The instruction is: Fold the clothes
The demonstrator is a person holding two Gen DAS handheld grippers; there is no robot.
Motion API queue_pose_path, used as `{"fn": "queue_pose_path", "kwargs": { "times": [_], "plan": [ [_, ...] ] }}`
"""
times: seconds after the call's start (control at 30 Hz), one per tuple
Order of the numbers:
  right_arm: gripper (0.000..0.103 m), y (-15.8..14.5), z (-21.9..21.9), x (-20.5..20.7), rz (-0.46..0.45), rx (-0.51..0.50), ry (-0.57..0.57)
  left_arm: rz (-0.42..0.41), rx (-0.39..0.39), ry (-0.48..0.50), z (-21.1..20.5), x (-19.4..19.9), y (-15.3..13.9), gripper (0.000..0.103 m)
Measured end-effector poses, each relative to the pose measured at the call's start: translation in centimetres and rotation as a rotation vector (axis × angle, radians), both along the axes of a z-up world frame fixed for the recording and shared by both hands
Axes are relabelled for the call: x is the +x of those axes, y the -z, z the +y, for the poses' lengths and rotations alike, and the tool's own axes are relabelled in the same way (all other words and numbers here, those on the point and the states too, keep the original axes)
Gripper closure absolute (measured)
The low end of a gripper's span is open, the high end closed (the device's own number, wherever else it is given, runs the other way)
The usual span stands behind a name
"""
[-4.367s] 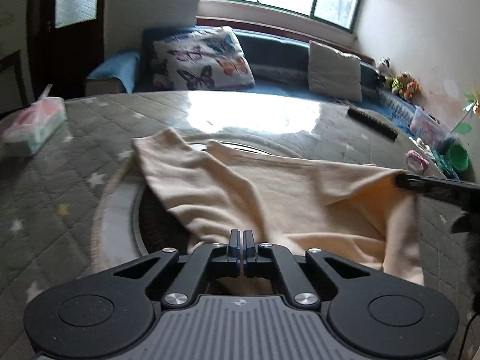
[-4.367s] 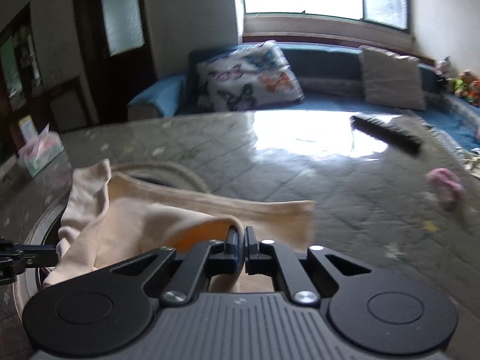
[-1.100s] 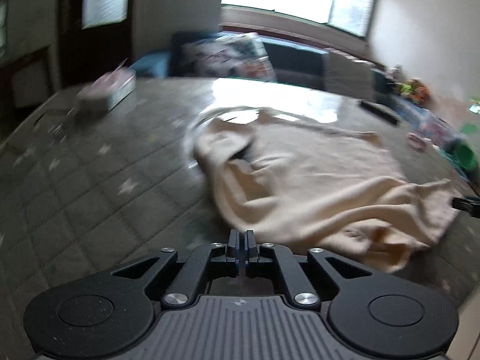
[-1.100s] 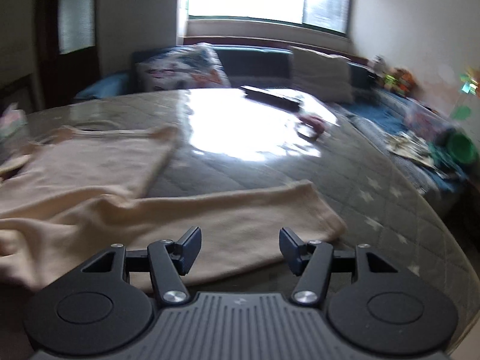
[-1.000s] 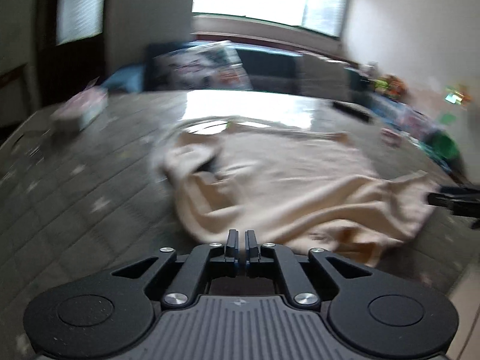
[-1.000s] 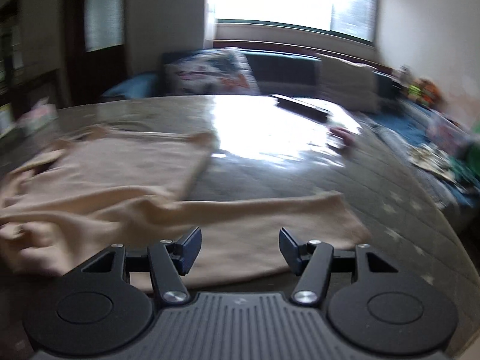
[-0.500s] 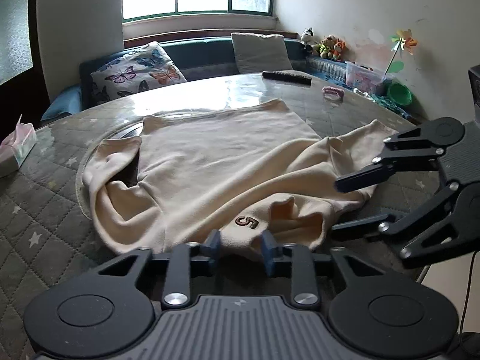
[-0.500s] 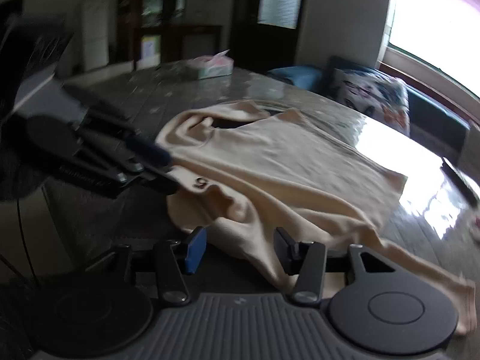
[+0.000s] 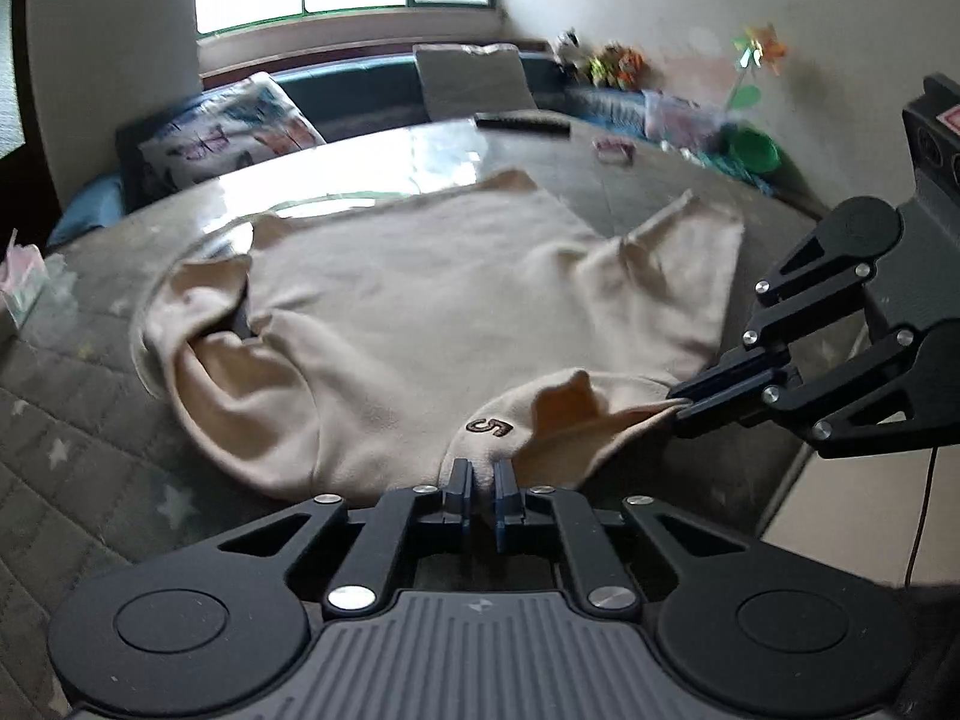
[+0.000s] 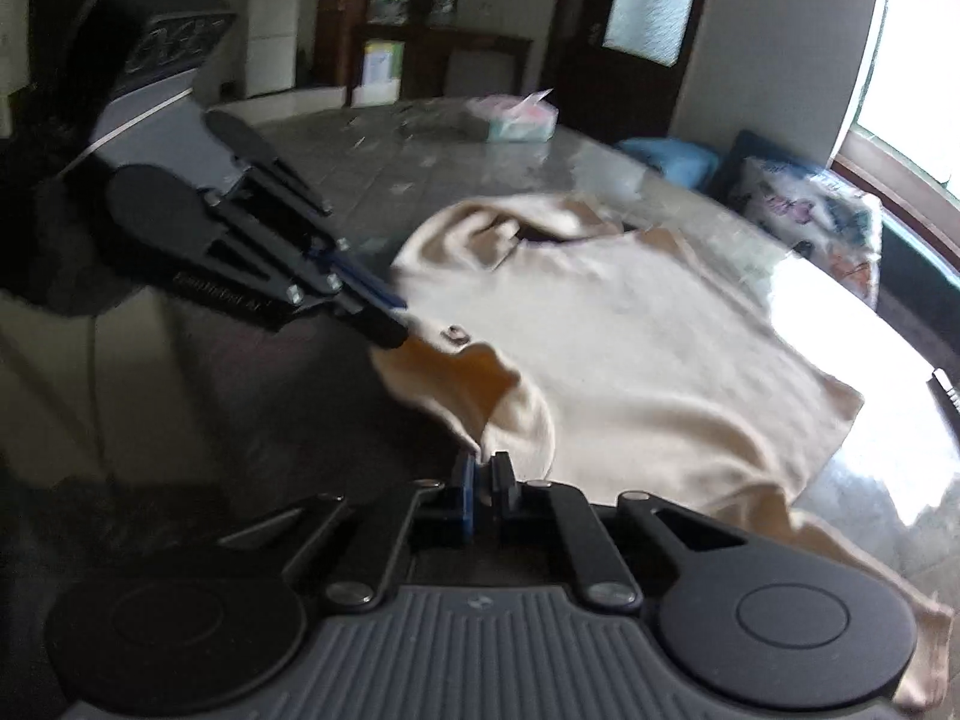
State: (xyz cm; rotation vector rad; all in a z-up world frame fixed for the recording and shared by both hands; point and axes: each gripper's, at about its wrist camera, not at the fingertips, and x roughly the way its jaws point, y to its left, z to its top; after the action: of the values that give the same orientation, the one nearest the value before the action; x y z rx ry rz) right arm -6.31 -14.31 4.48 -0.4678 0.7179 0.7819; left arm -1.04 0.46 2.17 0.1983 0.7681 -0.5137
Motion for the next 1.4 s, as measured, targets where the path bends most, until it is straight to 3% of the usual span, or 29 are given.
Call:
{"fn": "queue_pose_path", "kwargs": {
  "times": [0.2, 0.4, 0.57, 0.77, 0.9, 1.0, 1.13, 1.4],
  "plan": [
    [0.092, -0.9, -1.4, 0.1, 0.074, 0.044, -0.011, -0.051, -0.017, 0.045, 0.9, -0.2, -2.3, 0.091],
    [0.091, -2.9, -3.8, 3.4, -0.036, 0.075, 0.164, -0.116, -0.058, 0.012, 0.5, 2.1, -3.7, 0.091],
    [0.091, -1.2, -4.3, 7.4, -0.079, 0.032, 0.293, -0.068, -0.091, 0.023, -1.9, 5.1, -1.8, 0.091],
    [0.085, 1.5, -4.3, 8.9, -0.029, -0.045, 0.33, 0.022, -0.046, 0.082, -3.5, 5.3, 1.1, 0.091],
    [0.083, 1.4, -5.3, 8.3, -0.006, -0.051, 0.325, 0.019, -0.047, 0.089, -3.0, 5.4, 0.6, 0.088],
    [0.081, 0.4, -5.9, 8.5, 0.003, -0.024, 0.323, -0.011, -0.042, 0.045, -2.4, 6.9, -0.5, 0.073],
    [0.077, -0.8, -6.6, 10.5, 0.019, 0.041, 0.369, -0.049, -0.045, -0.068, -1.3, 10.6, -1.9, 0.064],
    [0.076, -1.2, -9.2, 17.7, 0.04, 0.115, 0.534, -0.055, -0.056, -0.31, 1.2, 20.6, -2.4, 0.062]
  ]
}}
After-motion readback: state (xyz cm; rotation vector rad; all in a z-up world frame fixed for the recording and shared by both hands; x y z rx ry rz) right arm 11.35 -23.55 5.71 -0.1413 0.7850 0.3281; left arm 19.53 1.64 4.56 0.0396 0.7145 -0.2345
